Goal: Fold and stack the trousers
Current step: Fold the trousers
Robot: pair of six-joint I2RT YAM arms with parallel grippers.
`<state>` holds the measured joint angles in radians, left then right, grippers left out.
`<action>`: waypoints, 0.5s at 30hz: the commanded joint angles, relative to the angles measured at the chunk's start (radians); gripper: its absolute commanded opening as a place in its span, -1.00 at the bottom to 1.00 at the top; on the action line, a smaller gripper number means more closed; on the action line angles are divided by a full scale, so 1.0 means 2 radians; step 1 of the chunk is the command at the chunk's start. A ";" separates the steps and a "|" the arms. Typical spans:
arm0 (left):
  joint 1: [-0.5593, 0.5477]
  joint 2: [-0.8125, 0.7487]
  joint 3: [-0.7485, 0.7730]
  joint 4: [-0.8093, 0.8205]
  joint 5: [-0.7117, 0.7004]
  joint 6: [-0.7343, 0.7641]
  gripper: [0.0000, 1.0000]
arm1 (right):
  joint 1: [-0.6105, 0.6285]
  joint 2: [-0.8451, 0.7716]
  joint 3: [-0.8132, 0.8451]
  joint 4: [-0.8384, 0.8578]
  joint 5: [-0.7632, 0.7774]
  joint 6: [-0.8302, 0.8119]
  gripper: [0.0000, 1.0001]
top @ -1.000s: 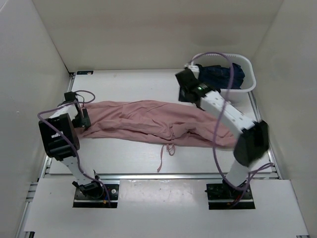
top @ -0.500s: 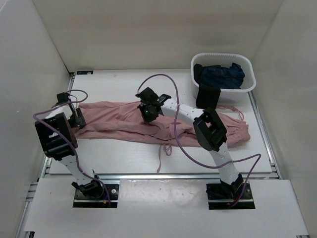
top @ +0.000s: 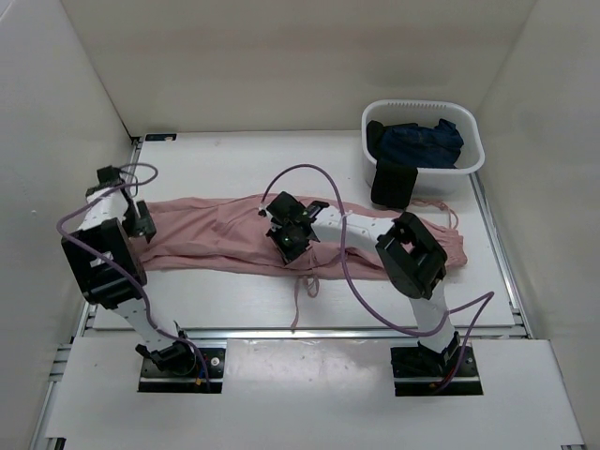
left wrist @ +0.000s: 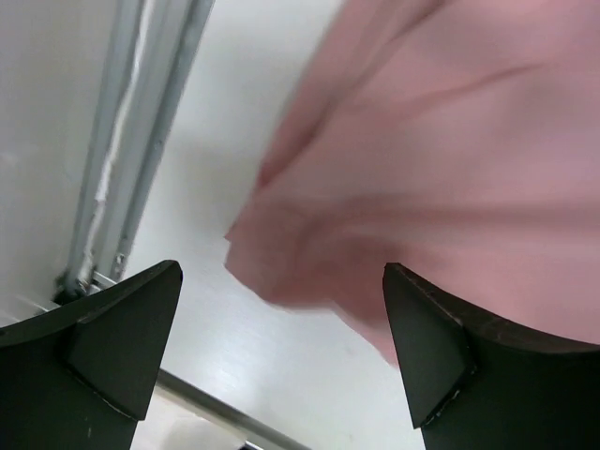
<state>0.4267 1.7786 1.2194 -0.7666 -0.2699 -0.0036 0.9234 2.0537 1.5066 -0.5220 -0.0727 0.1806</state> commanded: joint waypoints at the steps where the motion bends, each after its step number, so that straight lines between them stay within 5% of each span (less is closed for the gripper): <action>1: -0.046 -0.080 0.084 -0.071 0.040 0.002 1.00 | 0.002 -0.051 0.004 0.003 0.016 0.014 -1.00; 6: -0.153 -0.095 0.087 -0.093 0.061 0.002 1.00 | -0.018 -0.153 -0.014 -0.007 0.089 0.056 -0.94; 10: -0.216 -0.064 0.046 -0.059 0.061 0.002 1.00 | -0.096 -0.208 -0.068 -0.042 0.151 0.140 -0.92; 15: -0.262 -0.013 -0.003 -0.004 -0.008 0.002 1.00 | -0.175 -0.241 -0.191 -0.035 0.181 0.198 -1.00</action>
<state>-0.0799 1.7245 1.2613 -0.8219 -0.1974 -0.0002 0.6086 1.5486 1.2602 -0.5243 0.2245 0.4789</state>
